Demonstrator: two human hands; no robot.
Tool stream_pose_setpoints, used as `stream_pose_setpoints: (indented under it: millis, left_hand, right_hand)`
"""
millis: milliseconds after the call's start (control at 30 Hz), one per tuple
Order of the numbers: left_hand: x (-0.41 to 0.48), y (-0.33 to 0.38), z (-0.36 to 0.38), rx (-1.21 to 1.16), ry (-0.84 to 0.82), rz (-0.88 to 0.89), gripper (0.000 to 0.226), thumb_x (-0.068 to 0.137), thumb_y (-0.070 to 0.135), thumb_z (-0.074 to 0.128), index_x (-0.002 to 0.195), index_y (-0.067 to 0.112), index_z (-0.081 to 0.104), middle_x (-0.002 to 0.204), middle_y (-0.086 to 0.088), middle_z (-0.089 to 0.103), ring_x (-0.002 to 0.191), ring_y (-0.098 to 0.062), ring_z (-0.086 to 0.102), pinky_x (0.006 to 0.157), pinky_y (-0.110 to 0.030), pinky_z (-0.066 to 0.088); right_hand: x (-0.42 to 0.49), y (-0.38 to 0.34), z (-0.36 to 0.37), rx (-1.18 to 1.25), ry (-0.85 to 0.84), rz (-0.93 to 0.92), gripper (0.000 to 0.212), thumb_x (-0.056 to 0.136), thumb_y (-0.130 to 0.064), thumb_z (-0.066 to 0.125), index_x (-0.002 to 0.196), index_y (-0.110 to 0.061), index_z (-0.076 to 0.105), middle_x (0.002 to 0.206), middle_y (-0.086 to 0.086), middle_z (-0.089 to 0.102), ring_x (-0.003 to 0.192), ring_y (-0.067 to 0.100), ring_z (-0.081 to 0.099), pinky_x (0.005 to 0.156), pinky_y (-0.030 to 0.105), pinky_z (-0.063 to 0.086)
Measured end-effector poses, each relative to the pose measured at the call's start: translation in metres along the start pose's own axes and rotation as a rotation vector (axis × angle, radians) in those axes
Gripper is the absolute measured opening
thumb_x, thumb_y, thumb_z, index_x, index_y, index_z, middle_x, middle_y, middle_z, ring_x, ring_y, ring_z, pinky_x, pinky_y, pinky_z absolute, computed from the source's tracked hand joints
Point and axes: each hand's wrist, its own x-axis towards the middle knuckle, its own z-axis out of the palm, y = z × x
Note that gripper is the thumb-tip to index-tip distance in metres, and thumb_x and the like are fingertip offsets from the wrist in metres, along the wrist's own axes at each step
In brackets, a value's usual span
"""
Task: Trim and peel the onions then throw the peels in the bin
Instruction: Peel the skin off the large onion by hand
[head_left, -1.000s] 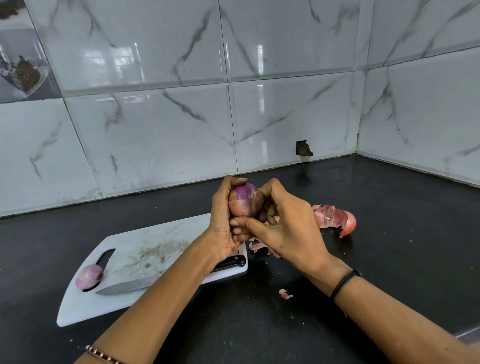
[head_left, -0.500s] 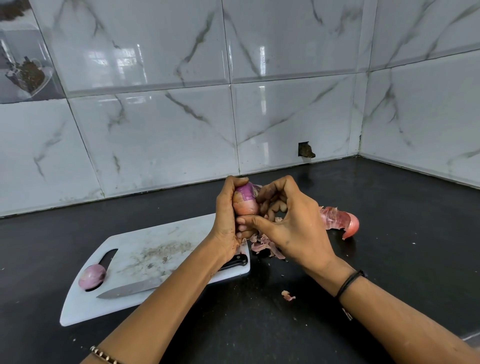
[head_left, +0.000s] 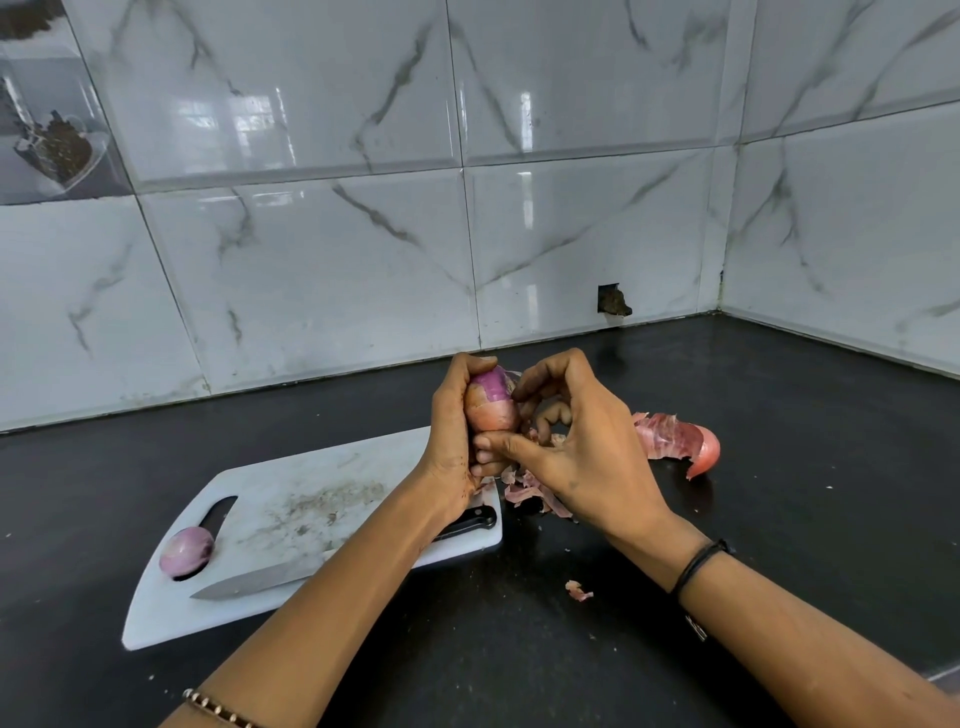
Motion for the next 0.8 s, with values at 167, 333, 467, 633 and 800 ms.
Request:
stream_pose_setpoints:
  millis: [167, 333, 467, 633, 800]
  left_hand:
    - [0.001, -0.001, 0.002, 0.007, 0.017, 0.023, 0.046, 0.092, 0.050, 0.050, 0.071, 0.011, 0.057, 0.049, -0.004, 0.046, 0.028, -0.006, 0.026, 0.031, -0.014, 0.017]
    - [0.006, -0.004, 0.001, 0.012, 0.020, 0.040, 0.046, 0.092, 0.052, 0.049, 0.081, 0.008, 0.056, 0.052, -0.007, 0.050, 0.028, -0.006, 0.027, 0.030, -0.014, 0.018]
    - [0.010, -0.006, -0.001, 0.055, 0.038, 0.084, 0.043, 0.093, 0.053, 0.049, 0.096, 0.010, 0.055, 0.061, -0.010, 0.046, 0.030, -0.007, 0.026, 0.031, -0.012, 0.019]
    - [0.012, -0.007, 0.001, 0.116, 0.054, 0.085, 0.043, 0.092, 0.053, 0.050, 0.088, 0.011, 0.053, 0.054, -0.004, 0.041, 0.031, -0.006, 0.022, 0.033, -0.012, 0.019]
    - [0.010, -0.005, -0.002, 0.041, 0.027, 0.031, 0.046, 0.092, 0.054, 0.048, 0.082, 0.010, 0.054, 0.048, -0.001, 0.043, 0.029, -0.005, 0.024, 0.031, -0.012, 0.018]
  right_hand:
    - [-0.001, 0.000, -0.001, 0.020, 0.001, 0.037, 0.054, 0.069, -0.034, 0.093, 0.104, -0.017, 0.055, 0.090, -0.006, 0.066, 0.074, 0.010, 0.064, 0.072, 0.028, 0.057]
    - [-0.001, 0.000, -0.003, 0.011, 0.019, 0.012, 0.053, 0.070, -0.032, 0.093, 0.104, -0.016, 0.055, 0.090, -0.006, 0.067, 0.072, 0.014, 0.064, 0.071, 0.025, 0.057]
    - [-0.001, 0.001, -0.004, 0.008, 0.010, -0.021, 0.053, 0.073, -0.030, 0.091, 0.107, -0.012, 0.055, 0.093, -0.005, 0.066, 0.074, 0.015, 0.064, 0.071, 0.023, 0.056]
    - [-0.002, 0.003, -0.003, -0.038, -0.007, -0.048, 0.043, 0.077, -0.026, 0.089, 0.102, -0.013, 0.056, 0.086, -0.008, 0.066, 0.071, 0.012, 0.063, 0.066, 0.018, 0.052]
    - [-0.002, 0.001, 0.000, 0.003, -0.011, -0.022, 0.043, 0.076, -0.028, 0.090, 0.098, -0.015, 0.056, 0.082, -0.006, 0.065, 0.067, 0.009, 0.059, 0.063, 0.018, 0.051]
